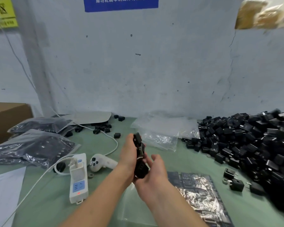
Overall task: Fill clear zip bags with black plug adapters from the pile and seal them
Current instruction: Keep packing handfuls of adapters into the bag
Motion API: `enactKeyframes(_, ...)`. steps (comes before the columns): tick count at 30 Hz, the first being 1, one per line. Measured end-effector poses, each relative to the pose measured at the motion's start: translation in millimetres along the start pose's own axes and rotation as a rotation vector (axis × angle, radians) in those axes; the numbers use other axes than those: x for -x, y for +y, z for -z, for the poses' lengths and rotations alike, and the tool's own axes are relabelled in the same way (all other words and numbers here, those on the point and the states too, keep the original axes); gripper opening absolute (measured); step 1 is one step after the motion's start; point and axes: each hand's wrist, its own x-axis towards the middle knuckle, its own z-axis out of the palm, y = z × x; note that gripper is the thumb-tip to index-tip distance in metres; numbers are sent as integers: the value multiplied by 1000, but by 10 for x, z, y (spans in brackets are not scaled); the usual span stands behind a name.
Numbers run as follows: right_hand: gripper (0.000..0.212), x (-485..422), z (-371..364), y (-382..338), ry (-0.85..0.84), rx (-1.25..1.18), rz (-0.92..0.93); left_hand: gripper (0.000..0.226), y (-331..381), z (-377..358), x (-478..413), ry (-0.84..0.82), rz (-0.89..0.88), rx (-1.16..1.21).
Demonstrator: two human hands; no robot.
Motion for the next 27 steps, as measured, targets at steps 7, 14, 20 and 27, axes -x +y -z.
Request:
enactKeyframes(7, 11, -629, -172, 141, 15, 135, -46, 40, 162, 157, -940, 455, -175, -48)
enactKeyframes(14, 16, -1423, -324, 26, 29, 22, -33, 48, 686, 769, -2074, 755, -367, -573)
enactKeyframes(20, 27, -1839, -441, -41, 42, 24, -46, 46, 736, 1012, -2170, 808, -458, -892)
enactKeyframes(27, 33, -2198, -710, -40, -271, -280, 7, 36, 187, 253, -1844, -93, -577, -1281)
